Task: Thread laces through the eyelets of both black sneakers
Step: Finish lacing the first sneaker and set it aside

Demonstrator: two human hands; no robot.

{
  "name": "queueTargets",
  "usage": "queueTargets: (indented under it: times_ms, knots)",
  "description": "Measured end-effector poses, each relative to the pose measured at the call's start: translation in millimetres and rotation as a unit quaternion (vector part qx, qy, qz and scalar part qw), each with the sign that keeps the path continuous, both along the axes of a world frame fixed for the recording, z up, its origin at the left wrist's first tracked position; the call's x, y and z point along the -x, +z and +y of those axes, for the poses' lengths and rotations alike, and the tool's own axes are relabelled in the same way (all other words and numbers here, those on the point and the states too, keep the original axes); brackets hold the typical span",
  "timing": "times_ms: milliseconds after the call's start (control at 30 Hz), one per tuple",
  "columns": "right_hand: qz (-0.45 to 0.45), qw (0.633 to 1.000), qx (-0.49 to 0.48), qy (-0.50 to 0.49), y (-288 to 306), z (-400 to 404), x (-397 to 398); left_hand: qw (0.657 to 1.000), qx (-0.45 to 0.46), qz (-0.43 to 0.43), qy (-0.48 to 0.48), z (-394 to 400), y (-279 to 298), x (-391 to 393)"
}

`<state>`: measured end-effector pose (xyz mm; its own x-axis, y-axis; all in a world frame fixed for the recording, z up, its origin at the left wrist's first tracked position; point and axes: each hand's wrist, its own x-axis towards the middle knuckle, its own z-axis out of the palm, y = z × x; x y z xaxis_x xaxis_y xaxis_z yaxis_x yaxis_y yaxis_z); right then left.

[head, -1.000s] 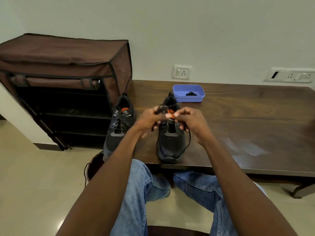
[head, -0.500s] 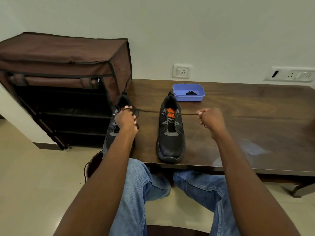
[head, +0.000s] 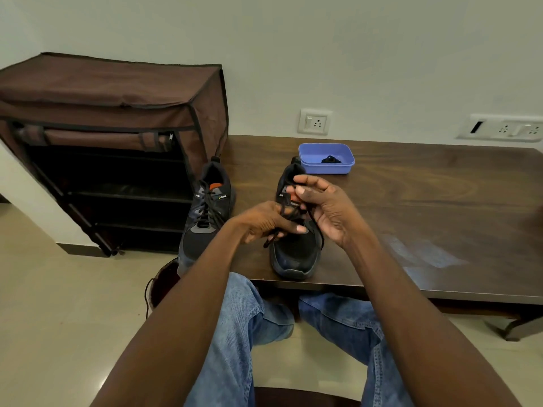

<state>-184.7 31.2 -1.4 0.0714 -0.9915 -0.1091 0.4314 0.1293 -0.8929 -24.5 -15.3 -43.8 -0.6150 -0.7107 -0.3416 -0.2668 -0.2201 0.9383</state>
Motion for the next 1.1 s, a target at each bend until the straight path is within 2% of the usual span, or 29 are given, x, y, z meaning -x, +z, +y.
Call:
queueTargets:
  times_ms: [133, 300, 367, 533, 667, 800, 967, 1100]
  knots:
    - [-0.104, 0.994, -0.019, 0.005, 7, 0, 0, 1.0, 0.017, -0.012, -0.007, 6, 4, 8]
    - [-0.114, 0.993, -0.019, -0.032, 7, -4, 3, 0.999, -0.013, 0.031, -0.007, 9, 8, 5]
    - [-0.099, 0.994, -0.005, -0.045, 10, -6, 7, 0.998, -0.024, 0.057, -0.007, 10, 10, 3]
    - [0.019, 0.998, 0.013, -0.055, 10, -8, 7, 0.989, -0.062, 0.133, -0.001, 9, 13, 2]
    - [0.052, 0.998, 0.0, -0.032, 9, -9, 0, 0.992, -0.021, 0.114, 0.054, 7, 12, 0]
    - [0.099, 0.994, 0.016, -0.038, 16, -12, -10, 0.982, -0.007, 0.14, 0.125, 6, 13, -8]
    - [0.144, 0.986, 0.018, -0.084, 16, -22, -33, 0.927, 0.0, 0.218, 0.307, 8, 20, -30]
    - [0.217, 0.974, 0.046, -0.049, 9, -26, -74, 0.888, 0.056, 0.213, 0.405, 15, 31, -65]
